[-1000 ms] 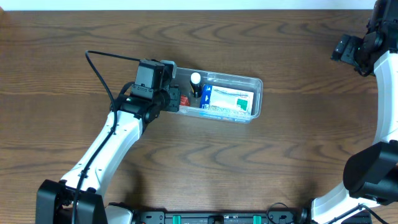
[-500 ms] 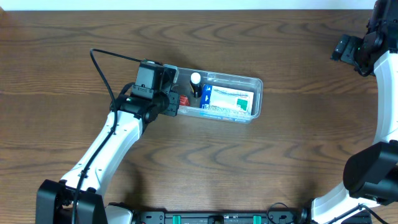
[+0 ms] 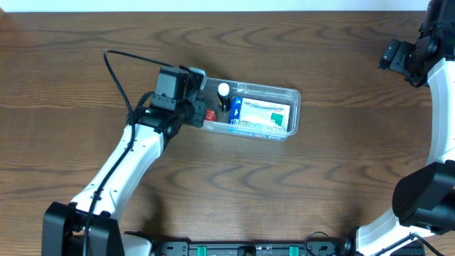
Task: Pack container
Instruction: 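Release the red box and move the left gripper to the Zam-Buk tin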
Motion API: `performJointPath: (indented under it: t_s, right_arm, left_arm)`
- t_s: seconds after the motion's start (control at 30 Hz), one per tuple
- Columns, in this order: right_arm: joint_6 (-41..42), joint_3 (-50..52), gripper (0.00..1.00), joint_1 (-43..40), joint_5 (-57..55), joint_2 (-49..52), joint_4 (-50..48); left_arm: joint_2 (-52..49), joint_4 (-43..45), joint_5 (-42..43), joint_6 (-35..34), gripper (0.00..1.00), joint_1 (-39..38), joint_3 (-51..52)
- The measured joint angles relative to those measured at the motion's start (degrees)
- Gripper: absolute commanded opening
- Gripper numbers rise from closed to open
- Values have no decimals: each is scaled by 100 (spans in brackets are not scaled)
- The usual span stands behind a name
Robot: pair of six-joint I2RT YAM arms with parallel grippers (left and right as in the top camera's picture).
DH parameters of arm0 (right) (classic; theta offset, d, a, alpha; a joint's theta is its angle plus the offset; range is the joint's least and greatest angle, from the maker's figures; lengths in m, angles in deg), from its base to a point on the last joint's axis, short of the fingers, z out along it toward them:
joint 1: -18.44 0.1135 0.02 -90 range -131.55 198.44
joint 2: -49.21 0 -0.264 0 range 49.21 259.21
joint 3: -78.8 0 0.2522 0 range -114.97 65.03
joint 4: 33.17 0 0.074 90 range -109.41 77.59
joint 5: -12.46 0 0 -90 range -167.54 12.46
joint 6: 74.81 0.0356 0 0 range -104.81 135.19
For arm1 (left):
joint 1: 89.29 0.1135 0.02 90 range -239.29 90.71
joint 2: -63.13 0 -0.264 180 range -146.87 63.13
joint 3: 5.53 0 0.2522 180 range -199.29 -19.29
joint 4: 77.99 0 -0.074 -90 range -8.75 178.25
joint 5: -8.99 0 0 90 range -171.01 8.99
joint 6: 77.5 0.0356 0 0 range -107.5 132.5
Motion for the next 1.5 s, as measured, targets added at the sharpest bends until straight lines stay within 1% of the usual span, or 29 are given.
performJointPath:
  t_s: [0.03, 0.2, 0.37, 0.47, 0.57, 0.7, 0.87, 1.17, 1.5]
  right_arm:
    - [2, 0, 99, 0, 0, 0, 0]
    - [2, 0, 99, 0, 0, 0, 0]
    - [2, 0, 99, 0, 2, 0, 0]
    - [2, 0, 99, 0, 0, 0, 0]
    - [0, 0, 99, 0, 0, 0, -2]
    - [0, 0, 99, 0, 0, 0, 0]
    - [0, 0, 99, 0, 0, 0, 0]
    - [0, 0, 99, 0, 2, 0, 0]
    - [0, 0, 99, 0, 0, 0, 0]
  left_arm:
    - [0, 2, -37, -13, 98, 7, -142]
    - [0, 63, -260, 155, 98, 271, -914]
    - [-68, 57, -345, 369, 98, 1054, -1405]
    - [-372, -17, -389, 402, 98, 1565, -1705]
    - [-820, -138, -380, 492, 98, 1856, -1930]
    - [-1495, -210, -321, 623, 98, 1906, -2122]
    - [-2105, -166, -260, 702, 98, 1884, -2151]
    - [-2540, 79, -173, 811, 98, 1849, -2157]
    - [-3180, 205, -76, 866, 98, 1593, -2194]
